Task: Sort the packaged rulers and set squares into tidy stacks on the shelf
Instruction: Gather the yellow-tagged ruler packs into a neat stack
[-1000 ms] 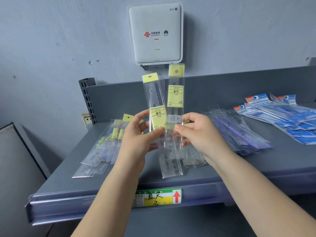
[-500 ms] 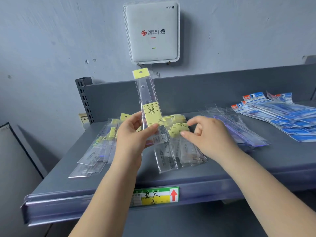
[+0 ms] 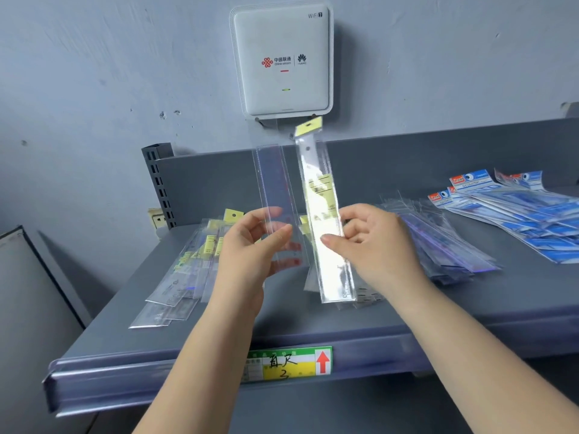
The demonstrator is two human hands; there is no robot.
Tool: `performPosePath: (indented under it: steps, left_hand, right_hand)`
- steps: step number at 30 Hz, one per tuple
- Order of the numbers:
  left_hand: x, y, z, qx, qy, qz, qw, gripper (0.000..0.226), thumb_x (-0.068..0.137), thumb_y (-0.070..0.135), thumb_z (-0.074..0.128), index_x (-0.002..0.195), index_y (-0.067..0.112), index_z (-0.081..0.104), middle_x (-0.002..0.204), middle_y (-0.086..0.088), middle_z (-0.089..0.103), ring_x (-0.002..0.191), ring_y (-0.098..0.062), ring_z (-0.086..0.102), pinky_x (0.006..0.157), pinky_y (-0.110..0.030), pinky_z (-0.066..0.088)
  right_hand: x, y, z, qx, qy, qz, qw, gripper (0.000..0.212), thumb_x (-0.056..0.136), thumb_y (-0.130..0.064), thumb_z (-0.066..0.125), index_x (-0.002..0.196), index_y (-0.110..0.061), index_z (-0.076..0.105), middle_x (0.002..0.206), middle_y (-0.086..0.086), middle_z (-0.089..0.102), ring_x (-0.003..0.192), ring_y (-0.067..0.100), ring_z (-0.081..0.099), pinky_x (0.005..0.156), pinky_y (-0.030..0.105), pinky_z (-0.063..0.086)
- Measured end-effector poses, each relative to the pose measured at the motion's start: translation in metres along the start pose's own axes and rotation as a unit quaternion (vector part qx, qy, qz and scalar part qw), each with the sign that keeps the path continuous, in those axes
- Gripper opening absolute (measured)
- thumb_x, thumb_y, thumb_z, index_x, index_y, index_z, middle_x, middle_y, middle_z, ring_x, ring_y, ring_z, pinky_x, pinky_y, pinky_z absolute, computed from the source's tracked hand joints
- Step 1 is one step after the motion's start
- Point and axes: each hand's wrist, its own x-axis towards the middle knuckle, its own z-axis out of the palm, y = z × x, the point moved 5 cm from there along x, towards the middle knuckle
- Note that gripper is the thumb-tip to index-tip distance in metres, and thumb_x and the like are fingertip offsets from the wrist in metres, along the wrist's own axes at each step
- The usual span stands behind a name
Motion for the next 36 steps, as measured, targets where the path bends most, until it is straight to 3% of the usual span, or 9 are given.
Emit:
performPosePath:
  steps: [5,9,14,18,25,28,30,33,36]
  left_hand:
    - [0.001,0.001,0.001,-0.002,0.002,0.002,1.000,0.019,0.087,-0.004,0.059,0.097,0.012,0.061,0.079,-0.006,0.062,0.054,-0.011,0.064,0.049,-0.025,0.053]
    - [0.001,0.001,0.002,-0.001,-0.002,0.000,1.000,0.019,0.086,-0.004,0.060,0.095,0.013,0.061,0.075,-0.004,0.062,0.056,-0.012,0.065,0.048,-0.026,0.053]
    - [-0.003,0.000,0.015,-0.014,-0.036,-0.013,0.999,0.017,0.083,-0.005,0.062,0.091,0.010,0.060,0.068,-0.006,0.057,0.058,-0.011,0.063,0.049,-0.029,0.055]
    - [-0.005,-0.002,0.038,-0.013,-0.079,-0.023,0.997,0.014,0.082,-0.004,0.063,0.087,0.009,0.059,0.067,-0.005,0.059,0.054,-0.011,0.062,0.050,-0.028,0.055]
    - [-0.002,-0.006,0.055,-0.008,-0.105,-0.046,0.993,0.011,0.085,0.003,0.062,0.093,0.010,0.065,0.075,-0.006,0.062,0.059,-0.011,0.060,0.053,-0.027,0.057]
    - [-0.001,-0.008,0.053,-0.003,-0.092,-0.042,0.995,0.012,0.087,0.003,0.060,0.091,0.012,0.064,0.073,-0.004,0.060,0.056,-0.010,0.059,0.050,-0.027,0.055]
    - [0.000,-0.009,0.053,0.009,-0.090,-0.038,0.995,0.012,0.087,0.002,0.060,0.090,0.013,0.064,0.073,-0.004,0.060,0.055,-0.010,0.059,0.049,-0.027,0.054]
    - [0.001,-0.010,0.054,0.042,-0.086,-0.028,0.995,0.012,0.087,0.002,0.059,0.091,0.012,0.064,0.074,-0.005,0.060,0.056,-0.011,0.059,0.049,-0.027,0.055]
    - [0.000,-0.009,0.051,0.058,-0.076,-0.020,0.995,0.012,0.088,0.001,0.058,0.092,0.011,0.063,0.075,-0.006,0.059,0.056,-0.010,0.059,0.050,-0.026,0.055]
  right_hand:
    - [0.006,0.012,-0.019,-0.158,-0.010,0.026,0.987,0.025,0.074,-0.027,0.077,0.088,-0.019,0.058,0.068,-0.002,0.064,0.062,0.010,0.054,0.061,0.023,0.040]
    - [0.004,0.020,-0.013,-0.334,-0.054,0.040,0.940,0.039,0.079,-0.039,0.071,0.103,-0.010,0.061,0.086,-0.001,0.062,0.089,0.019,0.056,0.072,0.028,0.044]
    - [-0.003,0.001,-0.010,-0.084,-0.056,0.012,0.995,0.025,0.073,-0.040,0.074,0.092,-0.029,0.062,0.073,-0.011,0.064,0.073,0.010,0.062,0.071,0.027,0.049]
    - [-0.007,-0.001,-0.005,0.067,-0.111,0.036,0.991,0.021,0.077,-0.016,0.074,0.083,-0.029,0.058,0.068,-0.005,0.066,0.058,0.006,0.061,0.056,0.023,0.049]
    - [-0.003,0.015,-0.063,0.094,-0.023,0.056,0.994,0.020,0.081,0.001,0.066,0.077,-0.018,0.060,0.051,-0.008,0.061,0.043,0.005,0.051,0.047,0.014,0.043]
    - [0.003,0.032,-0.102,0.032,0.049,0.073,0.996,0.016,0.080,-0.001,0.068,0.081,-0.015,0.061,0.059,-0.002,0.061,0.038,0.003,0.046,0.049,0.013,0.043]
    - [0.007,0.046,-0.123,-0.092,0.081,0.084,0.989,0.013,0.077,-0.007,0.071,0.080,-0.017,0.063,0.059,-0.006,0.059,0.042,0.001,0.048,0.057,0.019,0.042]
    - [0.011,0.062,-0.135,-0.262,0.068,0.099,0.957,0.015,0.077,-0.014,0.074,0.090,-0.012,0.068,0.061,-0.006,0.055,0.061,0.012,0.050,0.061,0.022,0.037]
    - [0.013,0.071,-0.134,-0.332,0.052,0.094,0.937,0.024,0.079,-0.017,0.072,0.101,-0.009,0.068,0.072,-0.003,0.053,0.076,0.017,0.048,0.068,0.023,0.036]
